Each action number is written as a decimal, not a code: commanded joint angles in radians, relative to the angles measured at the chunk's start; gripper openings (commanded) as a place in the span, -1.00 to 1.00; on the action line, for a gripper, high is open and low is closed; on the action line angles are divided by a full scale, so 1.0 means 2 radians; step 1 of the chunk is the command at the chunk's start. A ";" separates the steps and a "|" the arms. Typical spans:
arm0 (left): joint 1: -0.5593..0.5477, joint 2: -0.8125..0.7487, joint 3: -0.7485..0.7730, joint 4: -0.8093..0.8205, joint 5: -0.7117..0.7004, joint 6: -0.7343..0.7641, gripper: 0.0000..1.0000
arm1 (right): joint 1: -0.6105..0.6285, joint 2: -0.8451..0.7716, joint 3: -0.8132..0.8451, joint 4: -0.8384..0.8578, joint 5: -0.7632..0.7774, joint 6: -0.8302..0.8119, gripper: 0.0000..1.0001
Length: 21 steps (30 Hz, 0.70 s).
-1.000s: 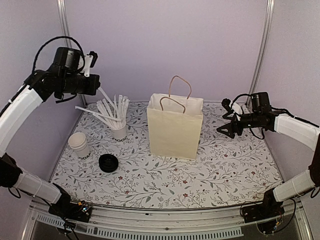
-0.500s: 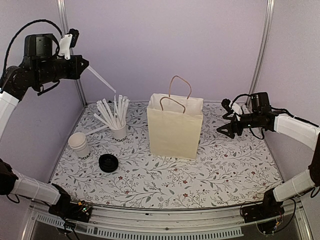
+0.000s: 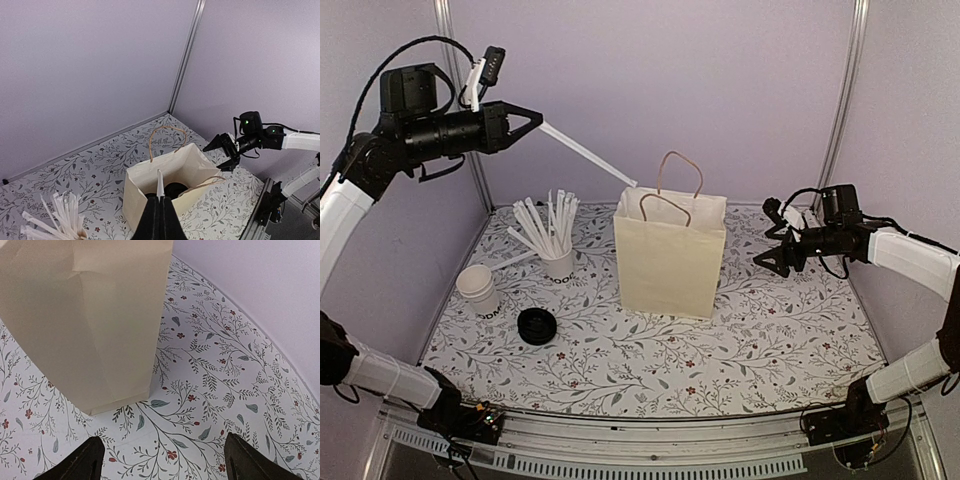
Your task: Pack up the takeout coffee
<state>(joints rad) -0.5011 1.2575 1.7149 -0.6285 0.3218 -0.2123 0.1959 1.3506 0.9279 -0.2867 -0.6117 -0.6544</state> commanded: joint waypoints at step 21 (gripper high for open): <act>-0.112 0.276 0.073 0.107 0.069 -0.031 -1.00 | -0.001 0.005 0.002 -0.009 0.004 -0.008 0.73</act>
<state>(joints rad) -0.7185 1.7576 1.8114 -0.4461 0.4458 -0.2604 0.1959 1.3533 0.9279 -0.2916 -0.6075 -0.6563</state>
